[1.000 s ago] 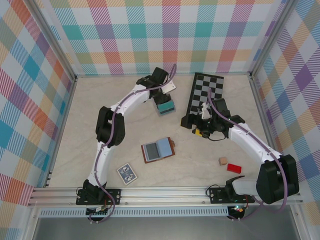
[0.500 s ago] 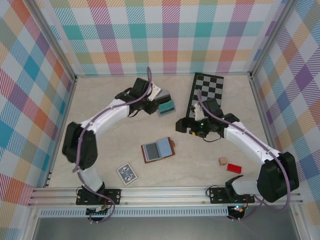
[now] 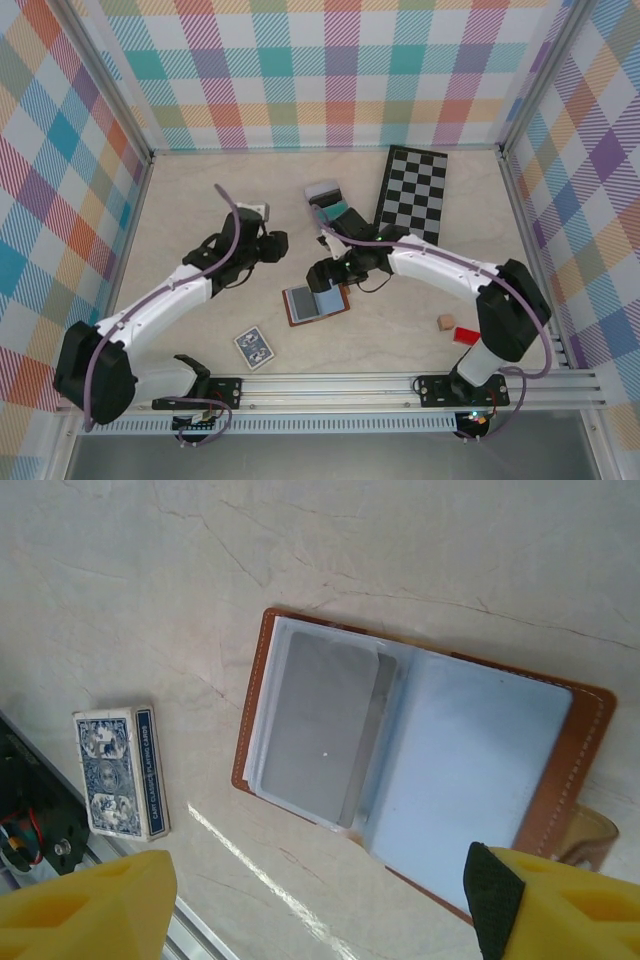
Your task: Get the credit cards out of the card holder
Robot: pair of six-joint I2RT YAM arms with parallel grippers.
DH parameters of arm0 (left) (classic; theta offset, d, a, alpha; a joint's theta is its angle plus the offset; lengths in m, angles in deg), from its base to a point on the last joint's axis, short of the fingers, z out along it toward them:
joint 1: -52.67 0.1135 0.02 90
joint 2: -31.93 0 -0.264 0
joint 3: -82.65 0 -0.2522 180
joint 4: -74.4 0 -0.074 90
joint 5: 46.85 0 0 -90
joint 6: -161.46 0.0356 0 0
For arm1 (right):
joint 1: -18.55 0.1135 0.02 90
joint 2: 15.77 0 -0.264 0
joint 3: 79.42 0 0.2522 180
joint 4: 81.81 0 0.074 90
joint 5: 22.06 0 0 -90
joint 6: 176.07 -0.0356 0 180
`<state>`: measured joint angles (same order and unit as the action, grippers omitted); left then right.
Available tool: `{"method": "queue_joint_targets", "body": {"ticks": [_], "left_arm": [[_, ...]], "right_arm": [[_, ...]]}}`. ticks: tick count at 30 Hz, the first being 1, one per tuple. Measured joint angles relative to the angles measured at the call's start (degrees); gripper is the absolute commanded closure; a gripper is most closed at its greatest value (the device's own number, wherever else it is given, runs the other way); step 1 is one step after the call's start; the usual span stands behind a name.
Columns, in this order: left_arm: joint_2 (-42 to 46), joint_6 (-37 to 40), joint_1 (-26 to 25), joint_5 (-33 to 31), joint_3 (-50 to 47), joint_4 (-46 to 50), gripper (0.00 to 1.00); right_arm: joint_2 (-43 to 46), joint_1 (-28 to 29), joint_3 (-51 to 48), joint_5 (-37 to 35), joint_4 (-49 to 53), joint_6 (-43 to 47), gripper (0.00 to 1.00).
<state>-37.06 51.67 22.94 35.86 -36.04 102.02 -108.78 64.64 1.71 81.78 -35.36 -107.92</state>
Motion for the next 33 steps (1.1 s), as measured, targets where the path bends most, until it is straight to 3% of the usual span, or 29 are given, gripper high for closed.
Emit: {"method": "queue_joint_targets", "body": {"ticks": [5,13,24,29,33], "left_arm": [[3.58,-8.48,0.00,-3.96,-1.60,2.91,0.35],[4.24,-13.70,0.02,-4.17,-1.55,5.73,0.22],[-7.34,-18.53,0.02,6.97,-0.48,8.74,0.25],[-7.78,-21.33,-0.70,10.88,-1.46,8.26,0.26],[-8.02,-25.29,-1.84,14.62,-3.58,5.77,0.34]], "right_arm": [[-5.22,0.13,2.67,-2.47,1.51,1.42,0.23],[-11.91,0.13,3.65,-3.56,3.04,2.67,0.25],[-15.17,0.13,4.42,-6.51,4.70,2.60,0.29],[-14.58,0.09,3.43,-8.35,4.28,2.08,0.30],[-12.61,-0.68,0.72,-9.64,3.76,0.90,0.30]]}}
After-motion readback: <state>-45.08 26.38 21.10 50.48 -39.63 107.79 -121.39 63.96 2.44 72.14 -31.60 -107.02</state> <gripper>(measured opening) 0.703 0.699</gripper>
